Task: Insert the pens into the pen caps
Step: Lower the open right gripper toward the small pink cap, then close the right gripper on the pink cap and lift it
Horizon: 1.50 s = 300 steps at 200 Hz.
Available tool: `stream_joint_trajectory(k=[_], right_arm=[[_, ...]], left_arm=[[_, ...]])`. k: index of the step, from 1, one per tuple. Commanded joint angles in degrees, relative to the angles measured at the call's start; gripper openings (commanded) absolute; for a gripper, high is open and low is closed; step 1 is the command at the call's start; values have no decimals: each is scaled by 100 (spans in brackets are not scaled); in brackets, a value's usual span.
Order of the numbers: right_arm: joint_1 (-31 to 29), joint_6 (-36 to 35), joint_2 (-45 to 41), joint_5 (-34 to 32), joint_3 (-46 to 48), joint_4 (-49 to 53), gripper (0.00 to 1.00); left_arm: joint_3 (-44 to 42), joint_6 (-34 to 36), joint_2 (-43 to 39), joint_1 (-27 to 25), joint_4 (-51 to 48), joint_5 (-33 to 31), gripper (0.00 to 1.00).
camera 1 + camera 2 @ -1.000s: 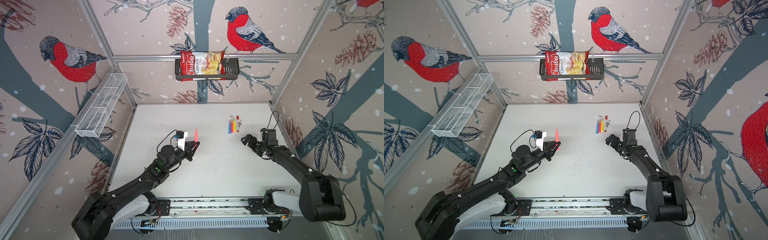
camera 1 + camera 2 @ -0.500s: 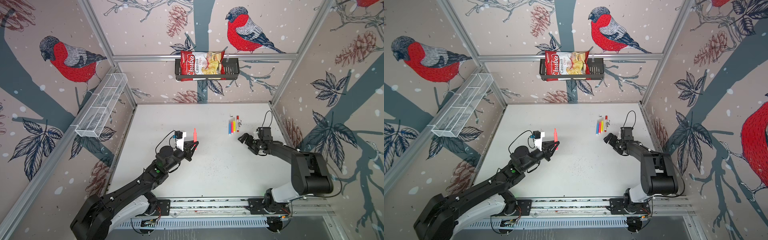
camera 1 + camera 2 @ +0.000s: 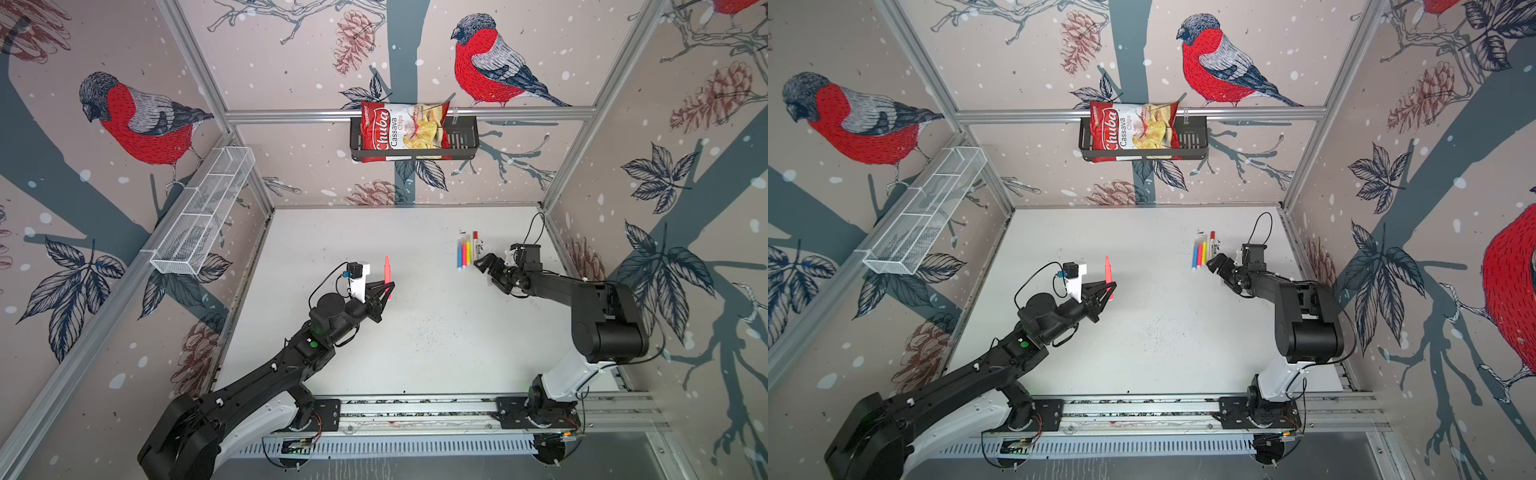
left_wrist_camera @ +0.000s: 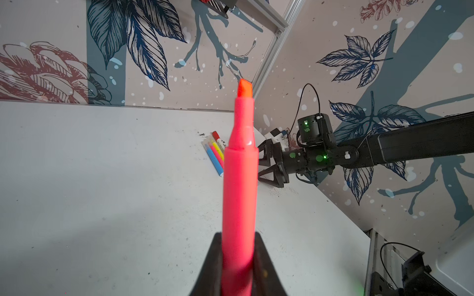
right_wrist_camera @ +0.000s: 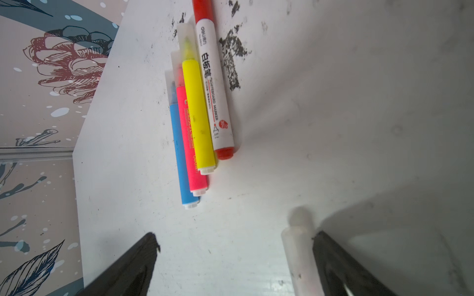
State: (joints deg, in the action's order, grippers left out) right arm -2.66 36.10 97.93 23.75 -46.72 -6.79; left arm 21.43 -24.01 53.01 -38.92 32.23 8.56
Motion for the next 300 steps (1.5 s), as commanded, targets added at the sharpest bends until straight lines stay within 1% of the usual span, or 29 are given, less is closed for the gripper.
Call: stream_joint_trajectory(k=[1,29,45,57,74,82,90,105,118,129,158,200,220,254,300], right_arm=[[-55,-49,53,-205,-24,544,96],[-134,-189,-26,-476,5,681,95],[-189,-343,-101,-747,2,836,94],[-258,-502,-172,-1147,-42,1020,93],[-429,-656,-311,-2061,-147,1394,91],[-499,-736,-380,-2253,-170,1473,89],[-521,-814,-439,-2284,-169,1494,87],[-545,-937,-469,-2304,-245,1580,78],[-565,-1051,-427,-2454,-357,1715,73],[-570,-1178,-351,-2526,-472,1830,66],[-634,-1467,-76,-2540,-751,2098,56],[-953,-1579,213,-2739,-938,2249,56],[-1012,-1610,363,-2825,-1064,2330,56],[-1062,-1669,461,-3002,-1173,2427,51],[-1071,-1722,542,-3048,-1224,2496,44]], left_arm=[[13,65,7,8,108,-51,0],[-7,72,-27,24,93,-65,0],[-8,77,-36,31,79,-43,0],[-3,78,-44,41,73,-39,0],[-2,76,-53,42,39,-38,0],[-7,80,-72,49,24,-38,0],[-14,68,-84,42,20,-47,0],[-33,62,-98,49,14,-52,0],[-40,46,-111,49,18,-47,0],[-42,30,-124,42,7,-44,0],[-43,45,-168,43,-66,-38,0],[-70,32,-193,47,-87,-14,0],[-70,53,-221,47,-120,-3,0],[-113,64,-317,43,-166,-47,0],[-133,72,-308,47,-156,-54,0]])
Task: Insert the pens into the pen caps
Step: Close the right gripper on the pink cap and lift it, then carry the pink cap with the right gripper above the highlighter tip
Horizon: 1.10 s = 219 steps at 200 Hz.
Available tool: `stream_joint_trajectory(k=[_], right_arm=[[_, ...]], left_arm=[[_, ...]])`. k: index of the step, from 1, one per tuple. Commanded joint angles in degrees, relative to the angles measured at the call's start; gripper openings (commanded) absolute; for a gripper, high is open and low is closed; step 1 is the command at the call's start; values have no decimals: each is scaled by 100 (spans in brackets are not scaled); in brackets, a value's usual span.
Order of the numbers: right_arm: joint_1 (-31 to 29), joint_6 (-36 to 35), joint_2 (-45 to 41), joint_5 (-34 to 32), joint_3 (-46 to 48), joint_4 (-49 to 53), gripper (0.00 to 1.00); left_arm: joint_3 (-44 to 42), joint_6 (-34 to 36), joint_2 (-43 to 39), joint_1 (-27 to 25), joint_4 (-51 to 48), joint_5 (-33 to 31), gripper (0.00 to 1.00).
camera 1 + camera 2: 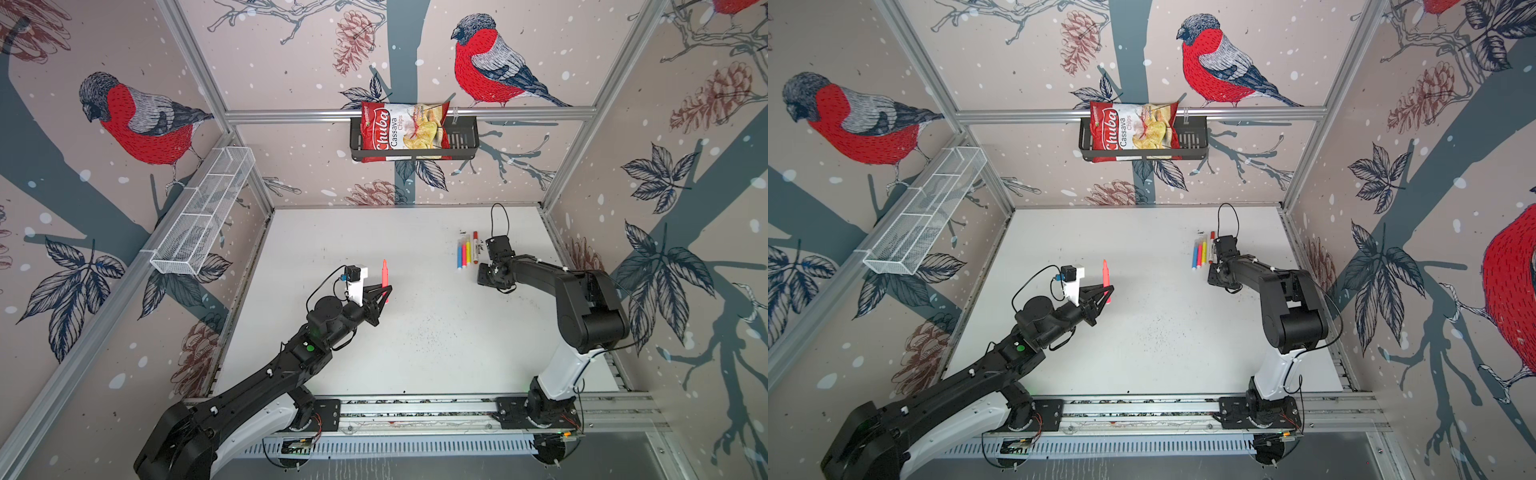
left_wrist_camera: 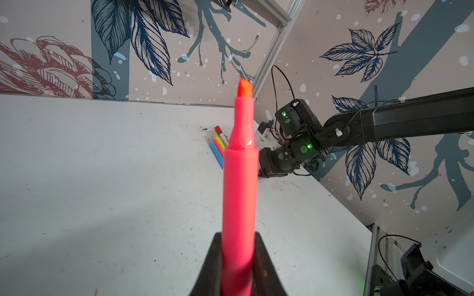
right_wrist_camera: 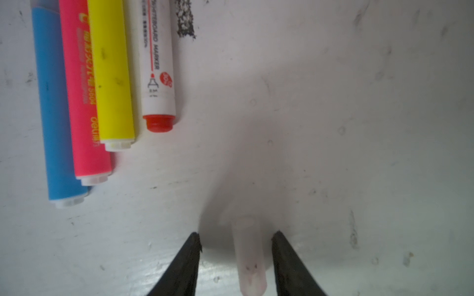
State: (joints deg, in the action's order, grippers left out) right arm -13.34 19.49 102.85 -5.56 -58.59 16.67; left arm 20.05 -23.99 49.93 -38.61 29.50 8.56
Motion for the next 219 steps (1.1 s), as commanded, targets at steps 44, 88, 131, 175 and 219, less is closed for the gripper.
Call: stream_joint_trajectory(k=[44,88,131,175,219], right_arm=[[-92,-90,-13,-42,-48,245,22],[-173,-88,-463,510,78,144,4],[-322,-135,-1415,1765,172,-230,2],[-388,251,-2807,3098,530,-1379,2],[-406,611,-3845,3362,828,-2244,5]], left_arm=[[48,89,-62,17,48,-60,0],[16,76,-61,19,71,-11,0],[23,-7,32,4,183,170,0],[11,-193,376,-146,597,392,0],[111,-230,891,-532,936,338,0]])
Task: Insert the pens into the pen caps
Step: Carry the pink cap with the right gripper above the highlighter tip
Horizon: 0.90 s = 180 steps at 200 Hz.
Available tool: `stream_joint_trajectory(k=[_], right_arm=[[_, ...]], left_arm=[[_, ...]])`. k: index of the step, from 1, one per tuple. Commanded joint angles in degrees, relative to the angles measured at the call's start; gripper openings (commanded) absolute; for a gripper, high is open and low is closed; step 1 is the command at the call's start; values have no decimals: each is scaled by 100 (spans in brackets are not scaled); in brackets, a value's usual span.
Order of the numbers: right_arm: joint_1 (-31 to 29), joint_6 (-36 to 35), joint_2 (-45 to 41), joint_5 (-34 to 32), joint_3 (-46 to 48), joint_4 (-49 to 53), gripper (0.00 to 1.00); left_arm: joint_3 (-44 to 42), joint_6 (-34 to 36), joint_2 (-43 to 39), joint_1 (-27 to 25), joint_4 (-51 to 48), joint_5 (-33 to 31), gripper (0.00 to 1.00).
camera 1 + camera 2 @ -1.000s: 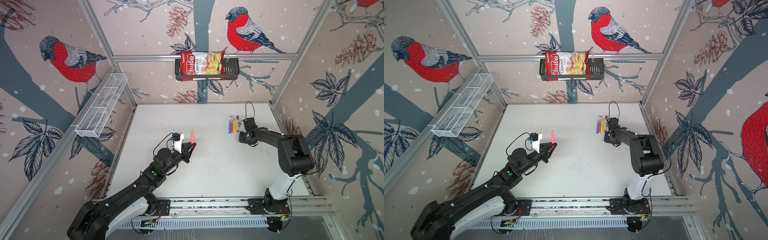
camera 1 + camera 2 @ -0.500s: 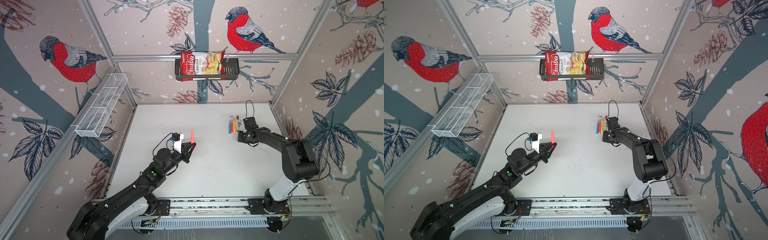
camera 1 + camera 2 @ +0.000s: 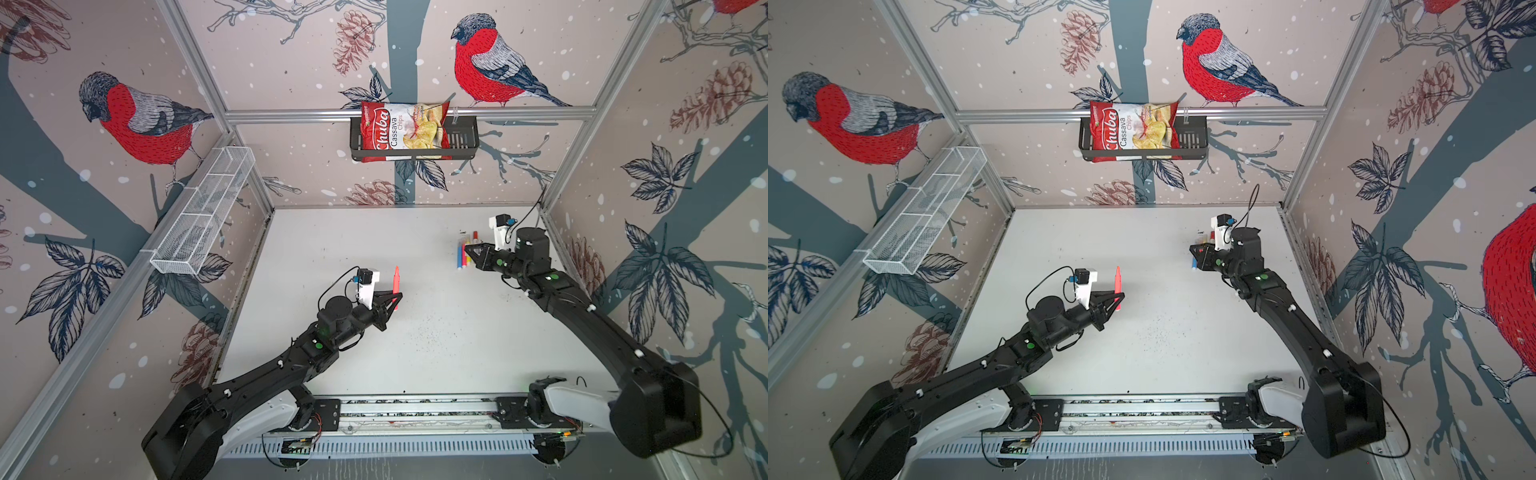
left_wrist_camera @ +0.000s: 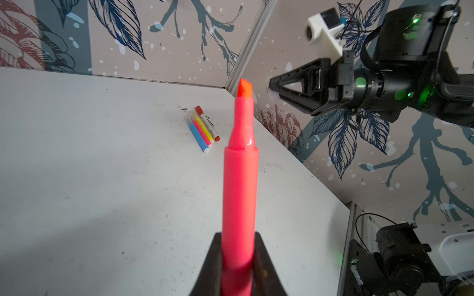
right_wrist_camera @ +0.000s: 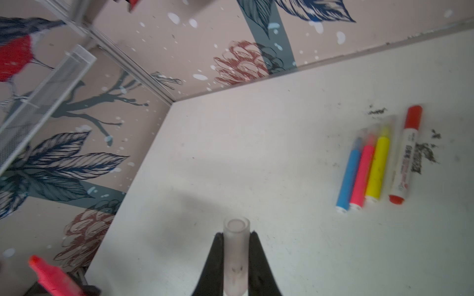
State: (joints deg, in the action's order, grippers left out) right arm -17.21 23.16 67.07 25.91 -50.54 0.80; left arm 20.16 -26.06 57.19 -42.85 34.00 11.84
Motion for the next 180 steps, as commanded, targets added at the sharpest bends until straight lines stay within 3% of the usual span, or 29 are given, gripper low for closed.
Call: stream_joint_trajectory(k=[1,22,45,106,180], right_arm=[[-19,234,-275,192,16,-650,5],[0,29,-313,-119,-104,-285,4],[25,-26,-311,71,-190,-77,3],[-282,311,-607,1227,226,-1408,4],[-963,595,-606,1213,396,-2285,5]], left_arm=[[101,-22,168,-109,485,11,0],[108,-34,201,-141,565,12,0],[126,-40,220,-168,597,59,0],[619,-12,988,-681,816,406,0],[1142,-218,1690,-1020,1412,615,0]])
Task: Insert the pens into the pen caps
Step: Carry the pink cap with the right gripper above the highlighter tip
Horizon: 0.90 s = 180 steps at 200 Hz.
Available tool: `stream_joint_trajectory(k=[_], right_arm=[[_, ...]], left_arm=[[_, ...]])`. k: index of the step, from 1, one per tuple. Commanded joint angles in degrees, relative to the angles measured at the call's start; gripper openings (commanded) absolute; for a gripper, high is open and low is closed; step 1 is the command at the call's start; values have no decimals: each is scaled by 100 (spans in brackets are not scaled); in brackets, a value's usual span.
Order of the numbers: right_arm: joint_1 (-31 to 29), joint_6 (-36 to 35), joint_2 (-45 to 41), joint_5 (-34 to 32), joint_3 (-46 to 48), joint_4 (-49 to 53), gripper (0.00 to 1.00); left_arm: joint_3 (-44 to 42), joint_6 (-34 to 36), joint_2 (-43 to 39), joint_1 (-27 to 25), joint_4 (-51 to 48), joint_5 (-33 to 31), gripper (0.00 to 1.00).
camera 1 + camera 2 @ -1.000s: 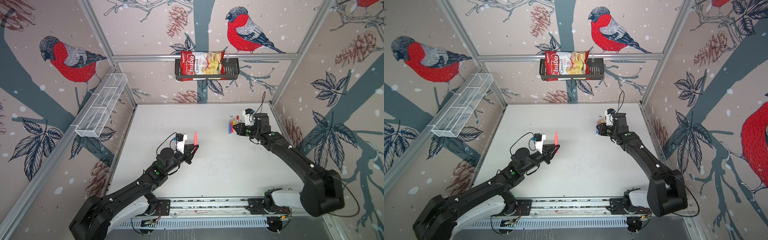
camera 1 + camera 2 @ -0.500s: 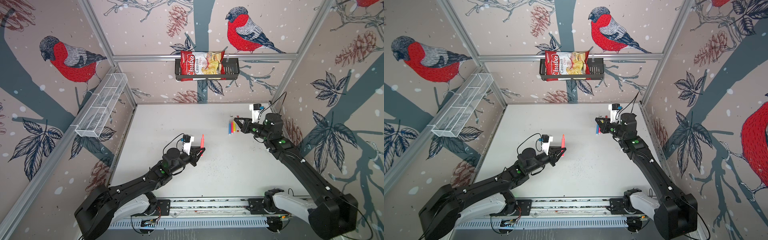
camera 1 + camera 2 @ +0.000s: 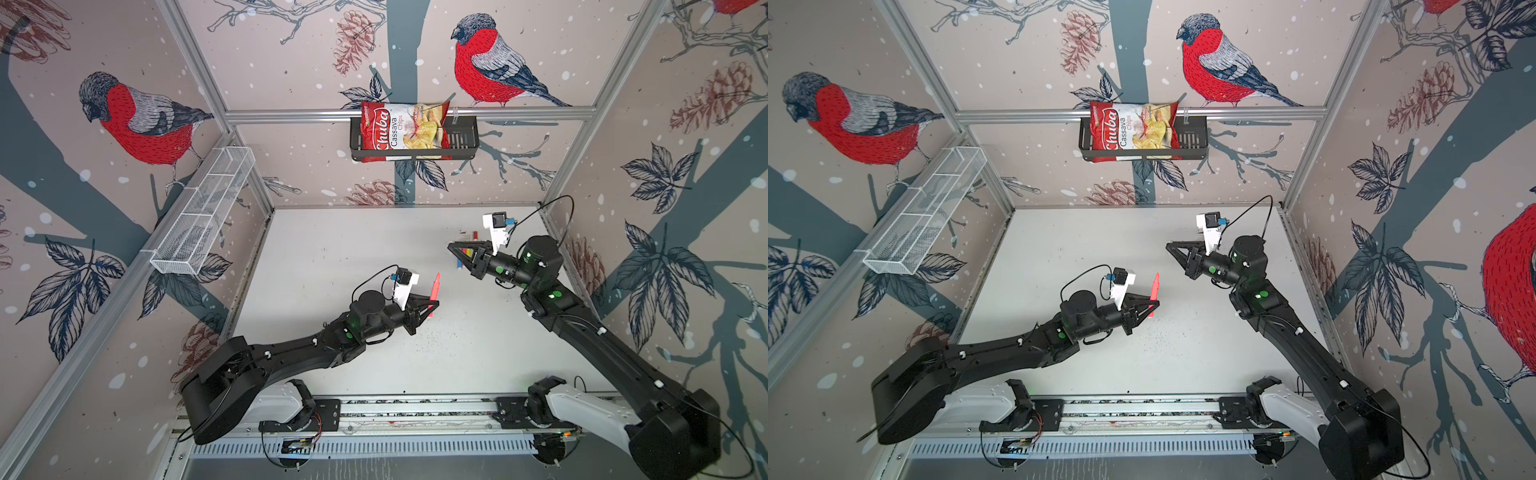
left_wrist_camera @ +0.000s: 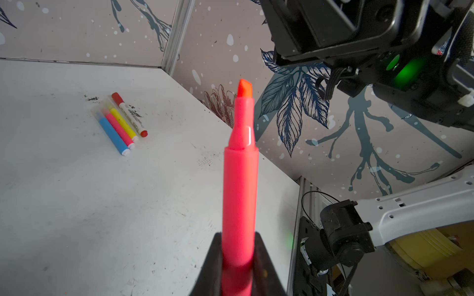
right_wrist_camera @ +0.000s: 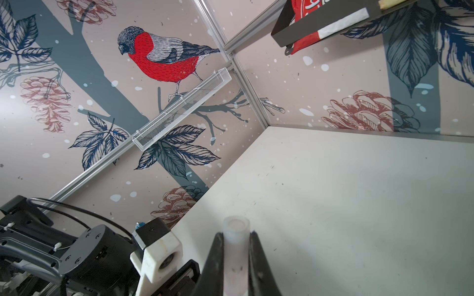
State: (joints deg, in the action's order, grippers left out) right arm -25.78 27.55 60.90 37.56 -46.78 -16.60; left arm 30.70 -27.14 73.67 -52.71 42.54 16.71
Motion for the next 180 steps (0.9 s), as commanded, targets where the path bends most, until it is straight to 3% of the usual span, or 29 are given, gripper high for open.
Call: stream_joint_trajectory(k=[1,180], right_arm=[[-113,155,14,44,20,-550,5],[-777,328,-141,-99,389,-1003,6]], left_arm=[[87,-114,42,-32,564,125,0],[85,-292,-82,-30,966,-149,0]])
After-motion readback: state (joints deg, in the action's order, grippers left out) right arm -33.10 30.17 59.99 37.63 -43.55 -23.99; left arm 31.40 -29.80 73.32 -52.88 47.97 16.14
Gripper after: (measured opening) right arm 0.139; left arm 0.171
